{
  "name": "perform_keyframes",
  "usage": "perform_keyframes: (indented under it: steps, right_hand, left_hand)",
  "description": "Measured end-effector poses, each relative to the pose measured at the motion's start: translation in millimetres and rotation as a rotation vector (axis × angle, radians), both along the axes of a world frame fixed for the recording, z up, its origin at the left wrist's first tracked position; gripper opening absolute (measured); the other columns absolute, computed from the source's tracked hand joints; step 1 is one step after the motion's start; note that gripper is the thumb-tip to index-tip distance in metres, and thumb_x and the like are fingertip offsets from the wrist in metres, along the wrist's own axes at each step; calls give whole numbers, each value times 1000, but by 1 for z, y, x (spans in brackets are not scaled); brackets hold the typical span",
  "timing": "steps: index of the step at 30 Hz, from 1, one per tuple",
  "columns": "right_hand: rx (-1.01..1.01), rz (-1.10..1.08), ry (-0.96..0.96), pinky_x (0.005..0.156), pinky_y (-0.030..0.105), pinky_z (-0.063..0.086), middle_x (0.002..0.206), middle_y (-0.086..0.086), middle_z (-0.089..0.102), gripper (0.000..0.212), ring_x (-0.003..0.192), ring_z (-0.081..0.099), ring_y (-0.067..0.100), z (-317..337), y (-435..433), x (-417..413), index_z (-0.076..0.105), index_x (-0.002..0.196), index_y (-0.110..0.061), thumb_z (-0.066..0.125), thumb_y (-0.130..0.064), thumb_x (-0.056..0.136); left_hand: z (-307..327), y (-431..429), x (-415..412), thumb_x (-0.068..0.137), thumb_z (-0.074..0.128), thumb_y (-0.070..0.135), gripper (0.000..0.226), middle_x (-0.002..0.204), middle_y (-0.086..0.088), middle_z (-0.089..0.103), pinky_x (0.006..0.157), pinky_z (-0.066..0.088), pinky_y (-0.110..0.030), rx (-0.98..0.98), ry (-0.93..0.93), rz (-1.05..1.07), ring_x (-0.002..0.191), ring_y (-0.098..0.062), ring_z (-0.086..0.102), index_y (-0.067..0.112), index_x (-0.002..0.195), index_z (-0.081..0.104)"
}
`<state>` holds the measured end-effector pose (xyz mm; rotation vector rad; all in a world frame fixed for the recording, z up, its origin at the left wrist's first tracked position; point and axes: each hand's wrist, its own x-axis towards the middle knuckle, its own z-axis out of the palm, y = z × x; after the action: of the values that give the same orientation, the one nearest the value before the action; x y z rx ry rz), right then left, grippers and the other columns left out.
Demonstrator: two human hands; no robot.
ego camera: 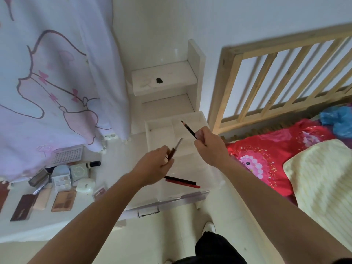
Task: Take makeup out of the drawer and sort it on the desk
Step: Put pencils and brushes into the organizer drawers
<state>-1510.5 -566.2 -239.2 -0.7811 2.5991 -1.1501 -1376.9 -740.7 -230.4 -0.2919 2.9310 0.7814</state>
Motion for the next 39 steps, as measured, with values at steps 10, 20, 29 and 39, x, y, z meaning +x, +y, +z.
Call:
perform_keyframes:
  steps: [10,20,29,39]
  right_hand:
    - [-120,346,-330,62,31,42,75,-8,51,11,67,46,17,32,-151,0,44,84,-16,54,-19,87]
    - [31,523,-612,53,28,50,78,3,43,24,66,50,20,-23,-263,64,31,75,-21,47,-11,89]
    - [494,225,-564,72,33,44,101,2,59,3,86,57,24,-148,-326,78,45,97,-18,47,-18,94]
    - [424,-92,-570,80,31,49,116,5,62,33,102,60,23,-189,-350,109,58,120,-12,52,-34,96]
  left_hand:
    - [17,-108,46,98,56,24,16,75,-4,66,51,40,-25,278,151,926,59,-10,57,8,101,55]
    - [-71,-174,89,95,63,26,22,81,-2,62,51,42,-24,547,-27,1271,66,-14,60,8,106,59]
    - [-170,-257,72,91,68,19,22,71,-6,63,56,58,-27,728,-277,1112,55,-15,62,1,102,62]
    - [-205,-285,82,90,62,25,46,118,-7,56,76,45,-29,635,-370,950,94,-22,58,14,132,45]
